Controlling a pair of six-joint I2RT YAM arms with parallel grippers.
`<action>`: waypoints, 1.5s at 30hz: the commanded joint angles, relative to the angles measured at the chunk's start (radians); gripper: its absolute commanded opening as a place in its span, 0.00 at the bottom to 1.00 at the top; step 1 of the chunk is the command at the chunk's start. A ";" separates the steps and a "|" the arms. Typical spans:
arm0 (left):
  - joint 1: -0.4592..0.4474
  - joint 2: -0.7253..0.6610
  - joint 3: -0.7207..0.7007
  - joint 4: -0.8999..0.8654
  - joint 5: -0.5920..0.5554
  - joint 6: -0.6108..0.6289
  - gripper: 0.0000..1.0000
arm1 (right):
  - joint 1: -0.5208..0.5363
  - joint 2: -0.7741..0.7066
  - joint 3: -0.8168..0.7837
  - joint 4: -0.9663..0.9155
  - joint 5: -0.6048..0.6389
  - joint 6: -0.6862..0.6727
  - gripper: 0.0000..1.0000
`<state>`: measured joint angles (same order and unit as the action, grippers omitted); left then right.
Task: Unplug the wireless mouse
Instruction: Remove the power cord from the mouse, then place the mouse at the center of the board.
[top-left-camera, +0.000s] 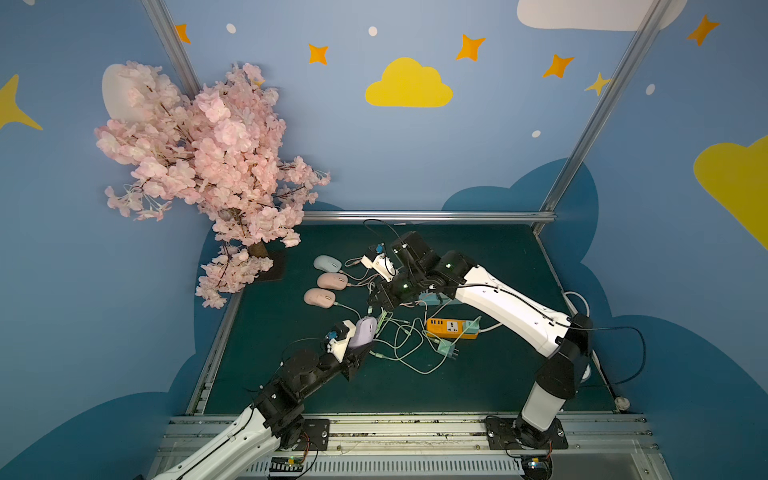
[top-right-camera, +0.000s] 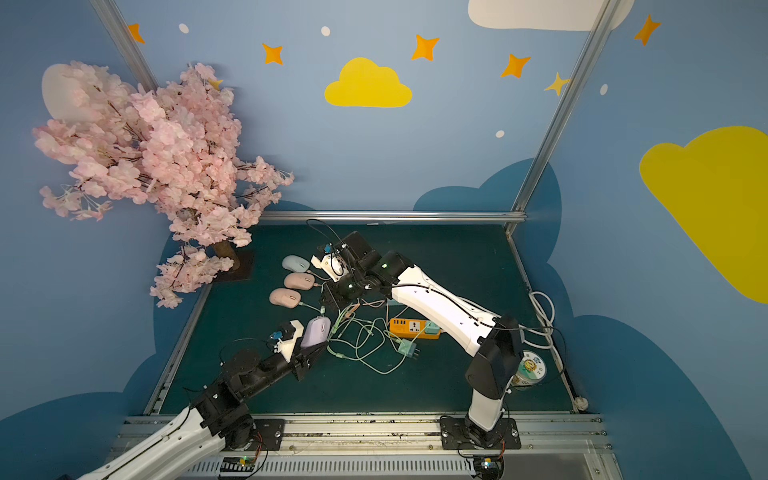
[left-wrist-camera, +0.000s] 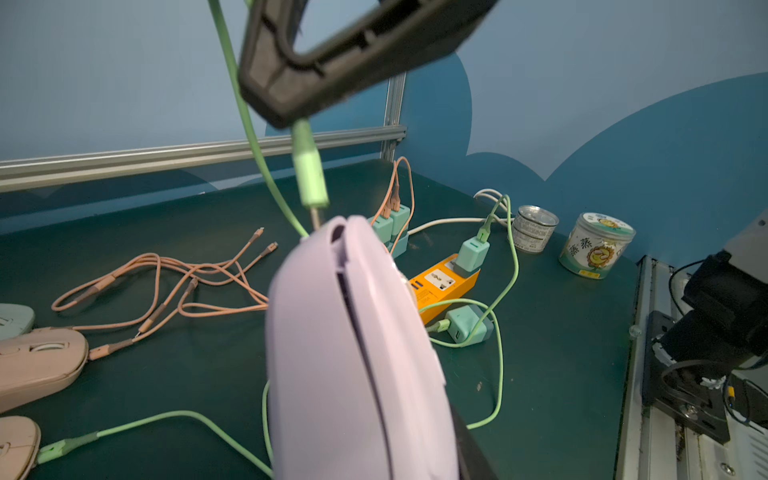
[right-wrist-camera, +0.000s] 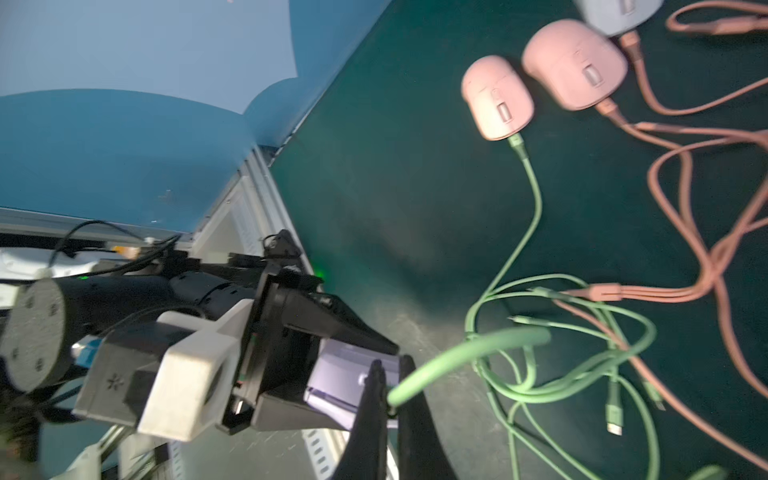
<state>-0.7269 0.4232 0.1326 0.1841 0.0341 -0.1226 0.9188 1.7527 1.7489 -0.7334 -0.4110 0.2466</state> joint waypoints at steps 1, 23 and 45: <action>0.000 0.009 0.001 0.010 0.007 0.004 0.03 | 0.046 -0.095 0.008 0.061 0.014 -0.036 0.00; 0.148 -0.242 -0.129 -0.438 -0.041 -0.996 0.03 | -0.017 -0.230 -0.345 0.179 -0.022 0.045 0.00; 0.686 0.217 -0.112 -0.447 0.331 -0.966 0.04 | 0.005 -0.207 -0.417 0.253 -0.063 0.023 0.00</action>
<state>-0.0654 0.5236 0.0635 -0.1249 0.2131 -1.1278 0.9203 1.5555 1.3407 -0.5121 -0.4561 0.2859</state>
